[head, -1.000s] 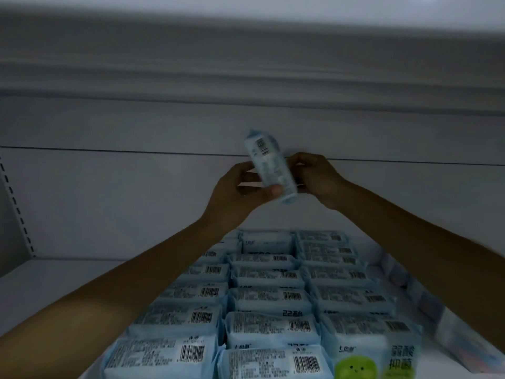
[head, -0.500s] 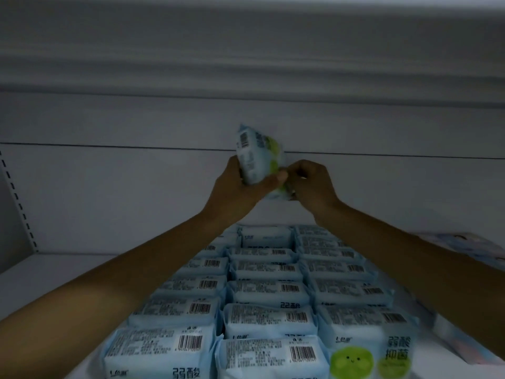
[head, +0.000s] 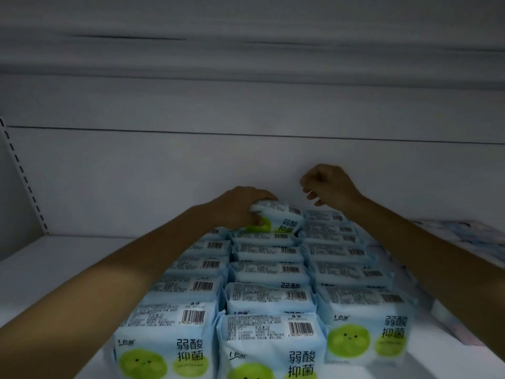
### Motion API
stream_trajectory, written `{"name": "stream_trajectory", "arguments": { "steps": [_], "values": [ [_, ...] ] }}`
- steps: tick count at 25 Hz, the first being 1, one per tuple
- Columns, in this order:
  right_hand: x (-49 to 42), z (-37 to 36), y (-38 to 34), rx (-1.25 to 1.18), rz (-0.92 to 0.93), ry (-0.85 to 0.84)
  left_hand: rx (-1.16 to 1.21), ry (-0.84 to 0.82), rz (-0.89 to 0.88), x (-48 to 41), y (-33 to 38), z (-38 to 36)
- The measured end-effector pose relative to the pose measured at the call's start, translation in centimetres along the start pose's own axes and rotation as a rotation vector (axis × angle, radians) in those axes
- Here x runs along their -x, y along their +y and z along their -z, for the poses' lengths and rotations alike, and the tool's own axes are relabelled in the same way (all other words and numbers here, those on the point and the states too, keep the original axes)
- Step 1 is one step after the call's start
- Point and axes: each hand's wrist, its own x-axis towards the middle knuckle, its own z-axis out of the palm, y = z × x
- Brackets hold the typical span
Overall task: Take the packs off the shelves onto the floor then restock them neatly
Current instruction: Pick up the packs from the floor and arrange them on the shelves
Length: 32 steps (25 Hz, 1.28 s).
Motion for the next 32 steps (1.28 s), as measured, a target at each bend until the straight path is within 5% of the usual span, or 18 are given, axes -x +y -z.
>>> {"name": "stream_trajectory", "arguments": {
  "steps": [4, 11, 15, 19, 25, 27, 30, 32],
  "values": [
    [-0.9, -2.2, 1.0, 0.271, 0.216, -0.062, 0.106, 0.031, -0.015, -0.8, 0.0, -0.1],
    [-2.1, -1.9, -1.1, 0.174, 0.257, -0.053, 0.187, 0.238, -0.046, -0.6, -0.5, -0.8],
    [-0.6, -3.3, 0.3, 0.327, 0.272, -0.235, 0.186, 0.097, 0.064, -0.3, -0.6, -0.8],
    [-0.5, -3.5, 1.6, 0.304, 0.364, -0.088, 0.13, 0.02, 0.06, 0.4, -1.1, 0.2],
    [-0.7, -3.1, 0.7, 0.385, 0.478, 0.037, -0.26, -0.068, 0.062, 3.0, -4.0, 1.2],
    [-0.5, -3.1, 0.9, 0.431, 0.507, -0.038, -0.28, -0.082, 0.062, 3.2, -4.2, 1.6],
    [0.4, -4.8, 2.5, 0.675, 0.434, -0.383, -0.269, -0.094, 0.076, 3.4, -4.3, 1.6],
    [0.0, -5.3, 2.6, 0.643, 0.371, -0.392, -0.283, -0.069, 0.085, 3.5, -4.2, 1.4]
  ]
}}
